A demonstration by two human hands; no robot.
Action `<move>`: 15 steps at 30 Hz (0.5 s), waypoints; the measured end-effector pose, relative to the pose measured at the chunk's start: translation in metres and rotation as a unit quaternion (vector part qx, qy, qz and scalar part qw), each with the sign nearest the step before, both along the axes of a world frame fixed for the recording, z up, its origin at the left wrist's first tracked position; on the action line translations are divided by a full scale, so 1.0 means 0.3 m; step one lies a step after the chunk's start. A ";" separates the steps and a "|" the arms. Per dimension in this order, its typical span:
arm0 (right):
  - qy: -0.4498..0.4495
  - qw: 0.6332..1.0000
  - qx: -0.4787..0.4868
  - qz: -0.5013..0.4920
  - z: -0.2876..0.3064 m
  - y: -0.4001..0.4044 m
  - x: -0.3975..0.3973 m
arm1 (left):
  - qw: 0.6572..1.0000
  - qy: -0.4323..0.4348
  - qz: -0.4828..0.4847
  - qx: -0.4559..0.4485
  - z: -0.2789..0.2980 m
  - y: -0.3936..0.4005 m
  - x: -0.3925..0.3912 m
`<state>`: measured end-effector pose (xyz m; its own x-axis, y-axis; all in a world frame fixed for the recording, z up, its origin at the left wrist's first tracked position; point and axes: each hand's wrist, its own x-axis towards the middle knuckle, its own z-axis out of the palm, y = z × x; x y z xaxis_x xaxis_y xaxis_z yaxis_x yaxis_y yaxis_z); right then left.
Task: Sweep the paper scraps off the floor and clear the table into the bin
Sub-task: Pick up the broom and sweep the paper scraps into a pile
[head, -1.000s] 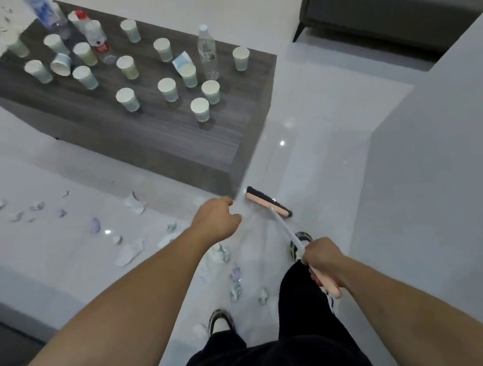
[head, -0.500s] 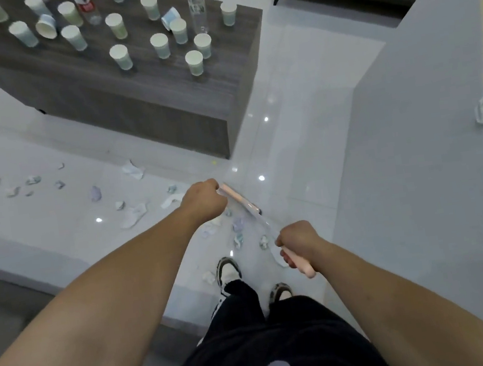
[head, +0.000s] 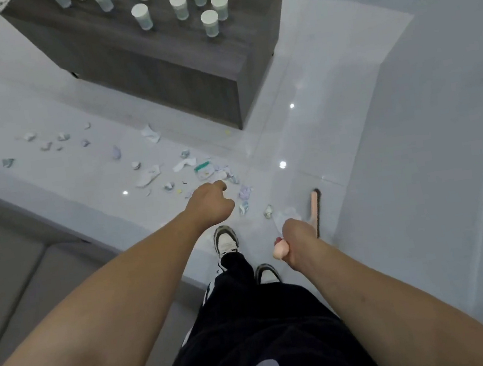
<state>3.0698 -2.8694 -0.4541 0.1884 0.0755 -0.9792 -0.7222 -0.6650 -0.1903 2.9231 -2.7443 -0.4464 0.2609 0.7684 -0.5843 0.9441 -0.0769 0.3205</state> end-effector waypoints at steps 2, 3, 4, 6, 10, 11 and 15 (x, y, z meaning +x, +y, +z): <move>0.001 1.000 0.007 -0.021 0.004 -0.019 -0.057 | 1.000 0.003 0.023 0.008 0.003 -0.025 -0.049; 0.006 0.999 0.012 -0.029 0.004 -0.024 -0.079 | 0.999 0.003 0.030 0.012 0.006 -0.025 -0.066; 0.013 0.999 0.017 -0.027 0.005 -0.029 -0.104 | 0.999 0.003 0.042 0.017 0.008 -0.030 -0.090; 0.019 0.999 0.035 -0.003 0.005 -0.024 -0.147 | 0.997 0.004 0.067 0.026 0.014 -0.038 -0.137; 0.070 0.994 0.071 0.032 0.007 0.008 -0.173 | 0.993 0.001 0.112 0.030 0.004 -0.062 -0.224; 0.090 0.992 0.084 0.034 0.007 0.020 -0.168 | 0.993 0.001 0.119 0.026 0.002 -0.068 -0.243; 0.116 0.985 0.119 0.053 0.031 0.078 -0.157 | 0.991 0.009 0.129 0.013 -0.001 -0.072 -0.314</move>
<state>3.0227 -2.8461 -0.4448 -0.0593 0.3160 -0.9469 -0.6937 -0.6951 -0.1885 2.8289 -2.7660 -0.4467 0.0432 0.8234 -0.5658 0.9390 0.1600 0.3045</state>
